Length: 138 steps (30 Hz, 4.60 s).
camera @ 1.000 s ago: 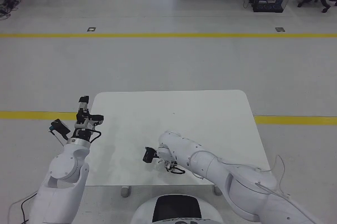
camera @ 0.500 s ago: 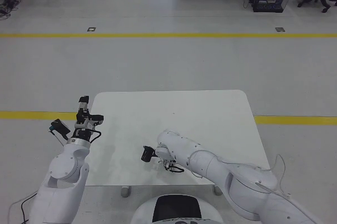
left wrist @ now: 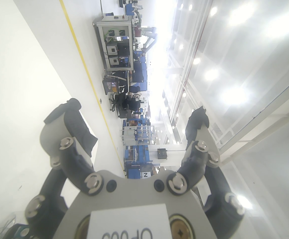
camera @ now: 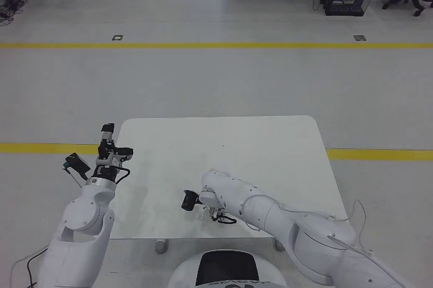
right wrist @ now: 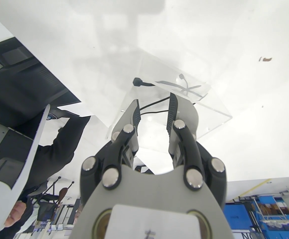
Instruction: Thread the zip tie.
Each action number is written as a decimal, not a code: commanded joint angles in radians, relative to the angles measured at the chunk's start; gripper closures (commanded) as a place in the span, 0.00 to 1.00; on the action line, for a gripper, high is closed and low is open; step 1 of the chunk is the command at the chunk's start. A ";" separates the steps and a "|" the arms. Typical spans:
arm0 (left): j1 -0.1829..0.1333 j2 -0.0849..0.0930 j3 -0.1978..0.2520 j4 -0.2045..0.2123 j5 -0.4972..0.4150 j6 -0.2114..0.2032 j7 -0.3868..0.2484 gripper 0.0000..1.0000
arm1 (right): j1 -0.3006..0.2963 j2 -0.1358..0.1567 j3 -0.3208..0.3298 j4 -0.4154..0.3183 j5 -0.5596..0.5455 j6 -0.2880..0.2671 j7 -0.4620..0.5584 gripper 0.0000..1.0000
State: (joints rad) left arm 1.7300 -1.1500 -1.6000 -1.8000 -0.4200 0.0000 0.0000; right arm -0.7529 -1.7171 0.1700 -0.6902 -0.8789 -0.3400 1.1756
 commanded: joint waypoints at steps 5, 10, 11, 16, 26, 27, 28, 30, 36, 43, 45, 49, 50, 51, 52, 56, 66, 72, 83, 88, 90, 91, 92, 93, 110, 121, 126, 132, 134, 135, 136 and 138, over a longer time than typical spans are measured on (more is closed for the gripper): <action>0.000 0.000 0.000 0.000 0.000 0.000 0.000 0.00 | -0.002 -0.005 0.000 0.008 -0.016 0.000 0.012 0.71; 0.000 0.000 0.000 0.000 0.000 0.000 0.000 0.00 | -0.004 -0.013 0.001 0.022 -0.028 0.000 0.017 0.72; 0.000 0.000 0.000 0.000 0.000 0.000 0.000 0.00 | -0.005 -0.015 0.001 0.025 -0.029 0.000 0.017 0.73; 0.000 0.000 0.000 0.000 0.000 0.000 0.000 0.00 | -0.007 -0.023 0.003 0.042 -0.030 0.000 0.017 0.83; 0.000 0.000 0.000 0.000 0.000 0.000 0.000 0.00 | -0.004 -0.034 0.004 0.062 -0.031 0.000 0.010 1.00; 0.000 0.000 0.000 0.000 0.000 0.000 0.000 0.00 | -0.003 -0.035 0.004 0.063 -0.032 0.000 0.009 1.00; 0.000 0.000 0.000 0.000 0.000 0.000 0.000 0.00 | -0.002 -0.036 0.004 0.062 -0.033 0.000 0.008 1.00; 0.000 0.000 0.000 0.000 0.000 0.000 0.000 0.00 | -0.001 -0.037 0.003 0.061 -0.035 0.000 0.007 1.00; 0.000 0.000 0.000 0.000 0.000 0.000 0.000 0.00 | 0.004 -0.036 0.005 0.052 -0.041 0.000 0.007 1.00; 0.000 0.000 0.000 0.000 0.000 0.000 0.000 0.00 | 0.004 -0.026 0.010 0.028 -0.044 0.000 0.008 0.92; 0.000 0.000 0.000 0.000 0.000 0.000 0.000 0.00 | 0.003 -0.020 0.009 0.027 -0.040 0.000 0.005 0.76; 0.000 0.000 0.000 0.000 0.000 0.000 0.000 0.00 | 0.004 -0.012 0.005 0.021 -0.025 0.000 0.001 0.78; 0.000 0.000 0.000 0.000 0.000 0.000 0.000 0.00 | 0.004 -0.010 0.003 0.020 -0.021 0.000 0.001 0.80; 0.000 0.000 0.000 0.000 0.000 0.000 0.000 0.00 | 0.004 -0.008 0.002 0.019 -0.017 0.000 0.000 0.81; 0.000 0.000 0.000 0.000 0.000 0.000 0.000 0.00 | 0.005 -0.005 0.000 0.017 -0.011 0.000 -0.001 0.81; 0.000 0.000 0.000 0.000 0.000 0.000 0.000 0.00 | 0.002 0.002 0.000 0.013 -0.003 0.000 -0.001 0.85; 0.000 0.000 0.000 0.000 0.000 0.000 0.000 0.00 | -0.005 0.011 0.000 0.005 0.000 0.000 0.003 1.00; 0.000 0.000 0.000 0.000 0.000 0.000 0.000 0.00 | -0.002 0.013 0.000 -0.007 -0.007 0.000 0.010 1.00; 0.000 0.000 0.000 0.000 0.000 0.000 0.000 0.00 | 0.017 0.037 0.000 -0.089 0.013 0.000 0.063 1.00; 0.000 0.000 0.000 0.000 0.000 0.000 0.000 0.00 | 0.030 0.064 0.000 -0.146 0.040 0.000 0.099 1.00; 0.000 0.000 0.000 0.000 0.000 0.000 0.000 0.00 | 0.036 0.079 0.000 -0.172 0.054 0.000 0.109 1.00; 0.000 0.000 0.000 0.000 0.000 0.000 0.000 0.00 | 0.039 0.085 0.000 -0.184 0.060 0.000 0.112 1.00; 0.000 0.000 0.000 0.000 0.000 0.000 0.000 0.00 | 0.041 0.092 0.000 -0.195 0.065 0.000 0.116 1.00; 0.000 0.000 0.000 0.000 0.000 0.000 0.000 0.00 | 0.044 0.101 0.000 -0.210 0.071 0.000 0.122 1.00; 0.000 0.000 0.000 0.000 0.000 0.000 0.000 0.00 | 0.052 0.275 0.083 -0.455 0.175 0.000 0.127 1.00; 0.000 0.000 0.000 0.000 0.000 0.000 0.000 0.00 | 0.001 0.462 0.247 -0.603 0.329 0.000 0.087 1.00; 0.000 0.000 0.000 0.000 0.000 0.000 0.000 0.00 | 0.001 0.527 0.277 -0.637 0.412 0.000 0.068 1.00; 0.000 0.000 0.000 0.000 0.000 0.000 0.000 0.00 | 0.005 0.537 0.276 -0.638 0.425 0.000 0.062 1.00; 0.000 0.000 0.000 0.000 0.000 0.000 0.000 0.00 | 0.005 0.537 0.276 -0.638 0.425 0.000 0.062 1.00; 0.000 0.000 0.000 0.000 0.000 0.000 0.000 0.00 | 0.005 0.537 0.276 -0.638 0.425 0.000 0.062 1.00; 0.000 0.000 0.000 0.000 0.000 0.000 0.000 0.00 | 0.005 0.537 0.276 -0.638 0.425 0.000 0.062 1.00; 0.000 0.000 0.000 0.000 0.000 0.000 0.000 0.00 | 0.005 0.537 0.276 -0.638 0.425 0.000 0.062 1.00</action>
State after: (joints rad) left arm 1.7300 -1.1500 -1.6000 -1.8000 -0.4200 0.0000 0.0000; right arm -0.7476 -1.1796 0.4460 -1.3280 -0.4539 -0.3400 1.2379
